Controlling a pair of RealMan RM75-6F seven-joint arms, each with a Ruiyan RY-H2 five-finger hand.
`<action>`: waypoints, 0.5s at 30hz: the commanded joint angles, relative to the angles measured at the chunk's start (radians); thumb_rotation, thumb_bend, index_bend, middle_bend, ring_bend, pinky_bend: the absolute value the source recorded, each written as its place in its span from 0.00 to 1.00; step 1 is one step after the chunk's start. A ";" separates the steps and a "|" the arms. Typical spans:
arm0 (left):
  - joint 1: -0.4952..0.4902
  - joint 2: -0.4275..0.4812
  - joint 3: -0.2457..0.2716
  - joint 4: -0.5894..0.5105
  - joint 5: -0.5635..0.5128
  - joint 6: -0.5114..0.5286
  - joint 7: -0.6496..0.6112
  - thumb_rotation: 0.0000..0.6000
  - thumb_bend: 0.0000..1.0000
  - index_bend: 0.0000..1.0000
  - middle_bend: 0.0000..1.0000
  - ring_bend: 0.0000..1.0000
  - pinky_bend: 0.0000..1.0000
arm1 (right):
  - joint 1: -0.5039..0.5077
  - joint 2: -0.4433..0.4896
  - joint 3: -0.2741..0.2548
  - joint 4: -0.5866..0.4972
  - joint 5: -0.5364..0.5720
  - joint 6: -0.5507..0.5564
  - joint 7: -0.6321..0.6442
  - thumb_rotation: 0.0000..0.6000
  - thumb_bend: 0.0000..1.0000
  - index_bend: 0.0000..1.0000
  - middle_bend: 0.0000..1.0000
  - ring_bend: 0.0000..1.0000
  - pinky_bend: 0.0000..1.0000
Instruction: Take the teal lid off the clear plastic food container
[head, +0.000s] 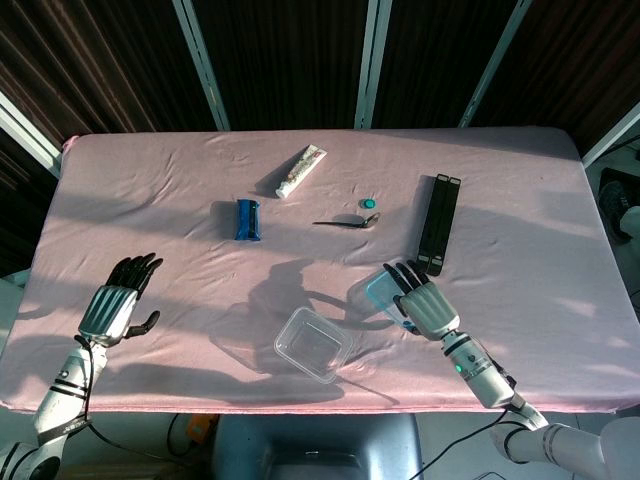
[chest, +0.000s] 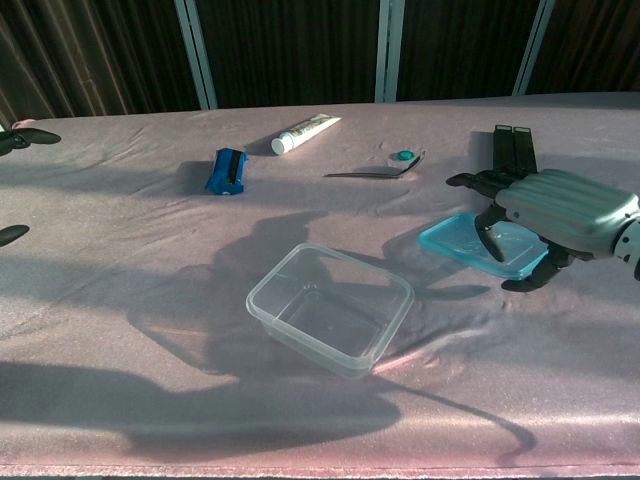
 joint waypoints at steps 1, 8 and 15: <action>0.024 0.020 0.011 -0.010 0.013 0.026 0.002 1.00 0.33 0.00 0.00 0.00 0.00 | -0.025 0.116 -0.035 -0.160 0.018 -0.026 0.000 1.00 0.12 0.00 0.00 0.00 0.00; 0.169 0.107 0.060 -0.149 0.006 0.195 0.157 1.00 0.34 0.00 0.00 0.00 0.00 | -0.155 0.373 -0.104 -0.449 -0.004 0.135 -0.053 1.00 0.11 0.00 0.00 0.00 0.00; 0.358 0.085 0.101 -0.186 0.062 0.469 0.240 1.00 0.35 0.00 0.00 0.00 0.00 | -0.437 0.482 -0.151 -0.523 0.046 0.499 -0.085 1.00 0.11 0.00 0.00 0.00 0.00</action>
